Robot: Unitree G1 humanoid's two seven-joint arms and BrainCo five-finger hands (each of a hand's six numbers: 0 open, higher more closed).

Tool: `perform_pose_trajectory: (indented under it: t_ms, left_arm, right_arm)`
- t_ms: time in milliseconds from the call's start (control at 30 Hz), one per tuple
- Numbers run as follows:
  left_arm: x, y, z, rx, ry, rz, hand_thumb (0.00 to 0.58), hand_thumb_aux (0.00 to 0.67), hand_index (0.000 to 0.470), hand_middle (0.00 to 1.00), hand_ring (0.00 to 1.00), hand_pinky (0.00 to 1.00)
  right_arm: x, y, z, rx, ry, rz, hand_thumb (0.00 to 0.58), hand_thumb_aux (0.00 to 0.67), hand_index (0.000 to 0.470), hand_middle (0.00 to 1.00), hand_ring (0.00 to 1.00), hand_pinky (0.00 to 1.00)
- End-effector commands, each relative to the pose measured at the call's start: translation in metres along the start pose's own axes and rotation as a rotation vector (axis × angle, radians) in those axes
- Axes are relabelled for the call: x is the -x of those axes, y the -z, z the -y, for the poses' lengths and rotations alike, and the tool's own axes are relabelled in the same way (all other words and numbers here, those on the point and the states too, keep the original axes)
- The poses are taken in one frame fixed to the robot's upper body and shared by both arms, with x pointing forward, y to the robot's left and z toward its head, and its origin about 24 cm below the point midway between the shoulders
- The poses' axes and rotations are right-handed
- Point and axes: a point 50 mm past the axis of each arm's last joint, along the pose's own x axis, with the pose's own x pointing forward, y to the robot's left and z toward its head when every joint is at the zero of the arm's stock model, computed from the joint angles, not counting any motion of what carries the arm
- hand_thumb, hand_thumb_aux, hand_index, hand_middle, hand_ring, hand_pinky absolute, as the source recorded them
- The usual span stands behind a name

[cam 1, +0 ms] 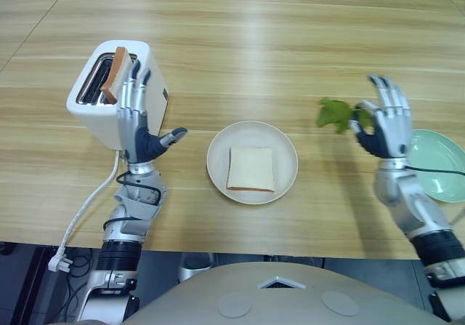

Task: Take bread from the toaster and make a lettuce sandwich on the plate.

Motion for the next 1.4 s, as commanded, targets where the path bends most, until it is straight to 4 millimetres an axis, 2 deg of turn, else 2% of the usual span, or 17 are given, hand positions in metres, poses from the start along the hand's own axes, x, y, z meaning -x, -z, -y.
perform_pose_trajectory:
  t_ms: [33, 100, 200, 433, 600, 733, 967, 1000, 1033, 1067, 1400]
  left_arm:
    - [-0.008, -0.003, -0.008, -0.063, -0.059, 0.028, 0.000, 0.000, 0.000, 0.00, 0.00, 0.00]
    - [-0.012, -0.002, -0.016, -0.111, -0.089, 0.036, 0.000, 0.000, 0.000, 0.00, 0.00, 0.00]
    - [-0.015, 0.007, -0.028, -0.196, -0.116, 0.005, 0.000, 0.000, 0.000, 0.00, 0.00, 0.00]
    - [-0.016, 0.024, -0.037, -0.277, -0.140, -0.077, 0.000, 0.000, 0.000, 0.00, 0.00, 0.00]
    - [-0.019, 0.038, -0.041, -0.337, -0.124, -0.135, 0.000, 0.000, 0.000, 0.00, 0.00, 0.00]
    - [-0.022, 0.062, -0.042, -0.412, -0.040, -0.262, 0.000, 0.000, 0.000, 0.00, 0.00, 0.00]
    - [-0.022, 0.084, -0.029, -0.437, 0.145, -0.374, 0.000, 0.000, 0.000, 0.00, 0.00, 0.00]
    - [-0.023, 0.085, -0.026, -0.444, 0.180, -0.372, 0.000, 0.000, 0.000, 0.00, 0.00, 0.00]
    - [-0.023, 0.087, -0.024, -0.452, 0.207, -0.371, 0.000, 0.000, 0.000, 0.00, 0.00, 0.00]
    - [-0.024, 0.089, -0.023, -0.463, 0.229, -0.371, 0.000, 0.000, 0.000, 0.00, 0.00, 0.00]
    - [-0.040, 0.098, -0.026, -0.532, 0.294, -0.362, 0.000, 0.000, 0.000, 0.00, 0.00, 0.00]
  right_arm:
    - [-0.008, -0.038, -0.028, -0.093, -0.082, 0.124, 0.580, 0.670, 0.460, 0.00, 0.00, 0.00]
    - [-0.007, -0.059, -0.045, -0.146, -0.128, 0.182, 0.580, 0.670, 0.460, 0.00, 0.00, 0.00]
    - [0.001, -0.074, -0.060, -0.191, -0.178, 0.225, 0.580, 0.670, 0.460, 0.00, 0.00, 0.00]
    - [0.012, -0.097, -0.073, -0.231, -0.210, 0.325, 0.580, 0.670, 0.460, 0.00, 0.00, 0.00]
    - [0.024, -0.099, -0.068, -0.229, -0.209, 0.366, 0.580, 0.670, 0.460, 0.00, 0.00, 0.00]
    - [0.034, -0.099, -0.062, -0.172, -0.194, 0.431, 0.580, 0.670, 0.460, 0.00, 0.00, 0.00]
    - [0.045, -0.095, -0.064, -0.157, -0.230, 0.417, 0.580, 0.670, 0.460, 0.00, 0.00, 0.00]
    - [0.046, -0.095, -0.064, -0.157, -0.232, 0.412, 0.496, 0.415, 0.285, 0.00, 0.00, 0.00]
    - [0.048, -0.095, -0.064, -0.158, -0.235, 0.407, 0.422, 0.321, 0.220, 0.00, 0.00, 0.00]
    - [0.049, -0.095, -0.063, -0.157, -0.238, 0.403, 0.000, 0.000, 0.000, 0.00, 0.00, 0.00]
    - [0.054, -0.094, -0.063, -0.135, -0.251, 0.390, 0.000, 0.000, 0.000, 0.00, 0.00, 0.00]
